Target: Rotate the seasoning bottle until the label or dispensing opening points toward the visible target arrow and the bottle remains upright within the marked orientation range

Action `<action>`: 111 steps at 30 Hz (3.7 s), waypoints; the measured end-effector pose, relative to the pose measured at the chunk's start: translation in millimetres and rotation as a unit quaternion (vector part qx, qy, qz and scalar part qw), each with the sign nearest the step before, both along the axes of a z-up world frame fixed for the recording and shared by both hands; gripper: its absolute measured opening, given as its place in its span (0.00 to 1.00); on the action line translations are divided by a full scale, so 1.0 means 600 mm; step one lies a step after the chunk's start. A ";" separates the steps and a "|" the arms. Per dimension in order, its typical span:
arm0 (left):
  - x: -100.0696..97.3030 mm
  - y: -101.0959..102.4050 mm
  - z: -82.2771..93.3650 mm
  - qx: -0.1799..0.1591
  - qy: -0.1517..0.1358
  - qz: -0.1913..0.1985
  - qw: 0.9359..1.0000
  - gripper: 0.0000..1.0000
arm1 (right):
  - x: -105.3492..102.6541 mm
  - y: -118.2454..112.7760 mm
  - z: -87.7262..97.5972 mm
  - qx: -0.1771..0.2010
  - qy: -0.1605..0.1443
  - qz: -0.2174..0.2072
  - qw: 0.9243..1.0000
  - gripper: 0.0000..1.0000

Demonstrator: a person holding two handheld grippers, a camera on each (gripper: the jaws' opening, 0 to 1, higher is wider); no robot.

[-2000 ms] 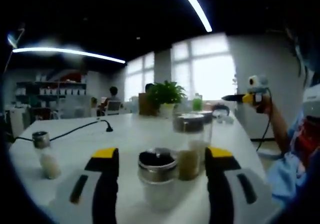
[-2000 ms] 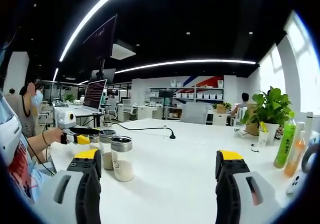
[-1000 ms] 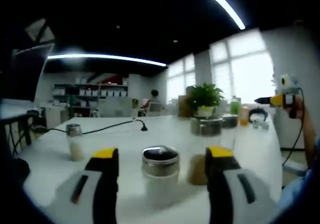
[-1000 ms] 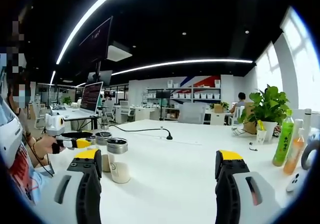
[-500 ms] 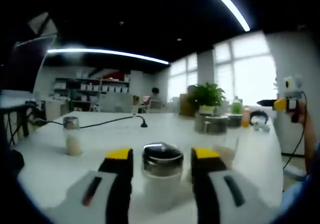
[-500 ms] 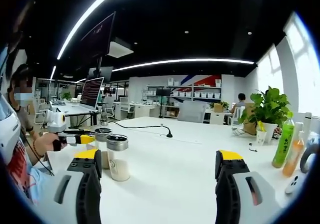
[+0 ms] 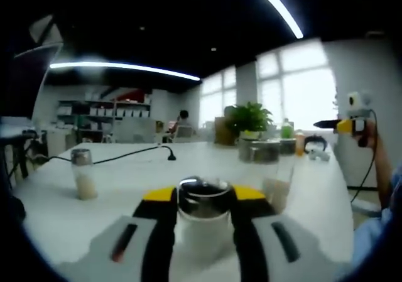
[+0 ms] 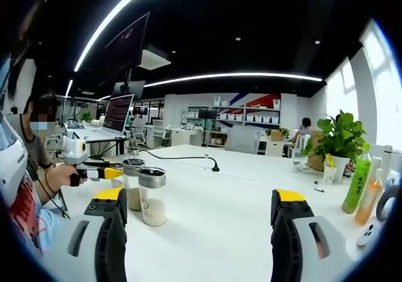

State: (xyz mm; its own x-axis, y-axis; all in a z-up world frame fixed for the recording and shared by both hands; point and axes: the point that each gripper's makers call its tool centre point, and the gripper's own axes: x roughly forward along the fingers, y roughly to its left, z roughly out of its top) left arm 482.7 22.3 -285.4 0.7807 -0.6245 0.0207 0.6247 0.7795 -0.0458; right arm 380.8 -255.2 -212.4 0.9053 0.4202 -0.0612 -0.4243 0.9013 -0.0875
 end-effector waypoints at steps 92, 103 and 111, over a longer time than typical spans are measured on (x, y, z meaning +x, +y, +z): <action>-0.036 0.007 0.018 0.081 0.021 -0.217 0.973 0.67 | -0.014 -0.020 -0.007 -0.011 0.019 -0.012 1.000 0.99; -0.040 0.016 0.029 0.081 0.030 -0.115 0.990 0.76 | -0.012 -0.022 0.003 -0.015 0.001 -0.022 1.000 0.99; -0.026 0.023 0.014 0.039 0.057 -0.017 0.997 0.70 | -0.010 -0.022 0.000 -0.012 0.004 -0.021 1.000 0.99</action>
State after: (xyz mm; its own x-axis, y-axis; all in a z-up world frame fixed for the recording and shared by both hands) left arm 467.2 36.0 -277.0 0.7536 -0.6469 -0.1172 0.6451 0.7619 -0.0576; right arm 374.6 -268.3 -212.2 0.9218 0.3798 -0.0776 -0.3865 0.9161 -0.1066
